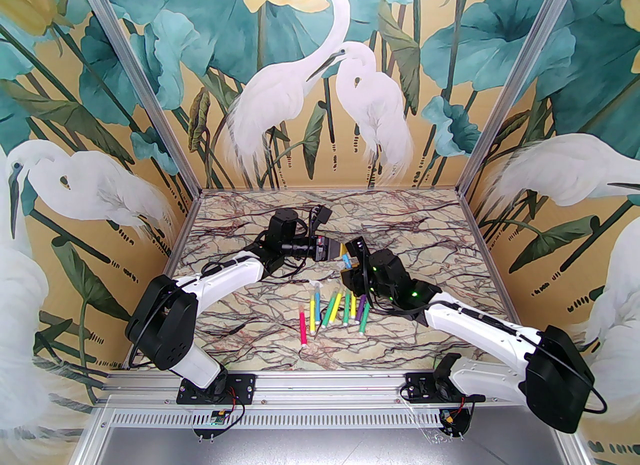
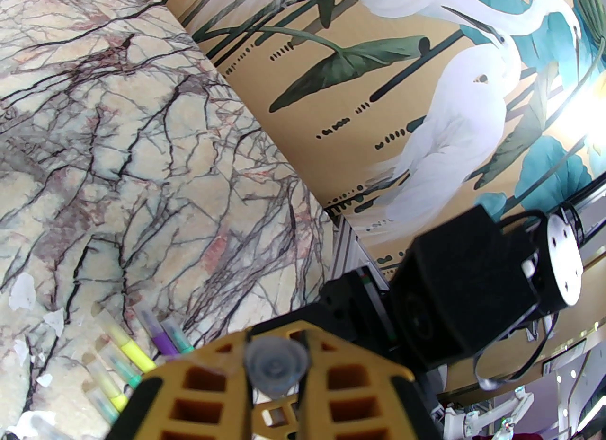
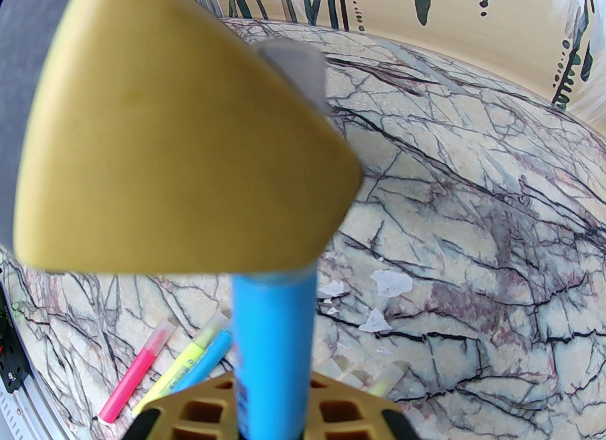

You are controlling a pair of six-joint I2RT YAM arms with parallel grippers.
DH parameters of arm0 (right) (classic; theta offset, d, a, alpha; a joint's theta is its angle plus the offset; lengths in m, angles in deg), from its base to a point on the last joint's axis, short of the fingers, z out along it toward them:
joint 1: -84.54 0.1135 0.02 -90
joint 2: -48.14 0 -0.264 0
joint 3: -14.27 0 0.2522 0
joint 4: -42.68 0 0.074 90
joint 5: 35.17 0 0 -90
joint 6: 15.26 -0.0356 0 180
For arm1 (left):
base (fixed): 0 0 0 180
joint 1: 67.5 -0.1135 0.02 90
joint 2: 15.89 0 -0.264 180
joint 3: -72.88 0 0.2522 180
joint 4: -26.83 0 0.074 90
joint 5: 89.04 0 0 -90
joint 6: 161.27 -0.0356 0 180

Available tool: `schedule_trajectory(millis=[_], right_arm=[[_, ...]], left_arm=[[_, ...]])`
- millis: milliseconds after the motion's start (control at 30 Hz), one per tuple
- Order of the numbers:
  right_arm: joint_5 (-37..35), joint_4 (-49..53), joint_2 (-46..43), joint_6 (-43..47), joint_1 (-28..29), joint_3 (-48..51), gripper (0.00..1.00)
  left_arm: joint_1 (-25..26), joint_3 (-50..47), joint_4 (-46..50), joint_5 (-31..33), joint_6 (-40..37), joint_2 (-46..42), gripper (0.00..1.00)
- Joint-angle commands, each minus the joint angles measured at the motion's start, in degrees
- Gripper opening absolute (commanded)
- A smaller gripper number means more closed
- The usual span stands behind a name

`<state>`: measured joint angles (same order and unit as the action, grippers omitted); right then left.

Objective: Open the pen caps

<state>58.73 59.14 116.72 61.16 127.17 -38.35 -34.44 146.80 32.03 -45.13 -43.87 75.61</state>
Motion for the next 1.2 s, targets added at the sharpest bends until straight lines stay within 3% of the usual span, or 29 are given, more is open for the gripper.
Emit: schedule_trajectory(millis=[0,367,867,1000,1167], right_arm=[[0.23,1.6,0.11,1.81,0.36,2.16,0.0],[0.83,1.56,-0.81,2.64,0.38,4.77,0.0],[1.25,2.12,-2.45,3.53,0.52,6.24,0.0],[-3.92,2.45,-3.01,1.48,0.11,5.75,0.0],[-6.35,6.2,-0.99,-0.51,-4.92,2.42,0.0]], left_arm=[[-1.08,2.19,1.95,8.71,-1.21,-2.04,0.0],[-4.44,4.97,4.25,12.77,1.63,-2.16,0.0],[-7.38,6.94,4.89,12.43,3.18,-3.05,0.0],[-7.81,7.34,14.02,17.69,-2.53,-4.9,0.0],[-8.31,6.91,26.11,28.69,-9.55,-7.31,0.0]])
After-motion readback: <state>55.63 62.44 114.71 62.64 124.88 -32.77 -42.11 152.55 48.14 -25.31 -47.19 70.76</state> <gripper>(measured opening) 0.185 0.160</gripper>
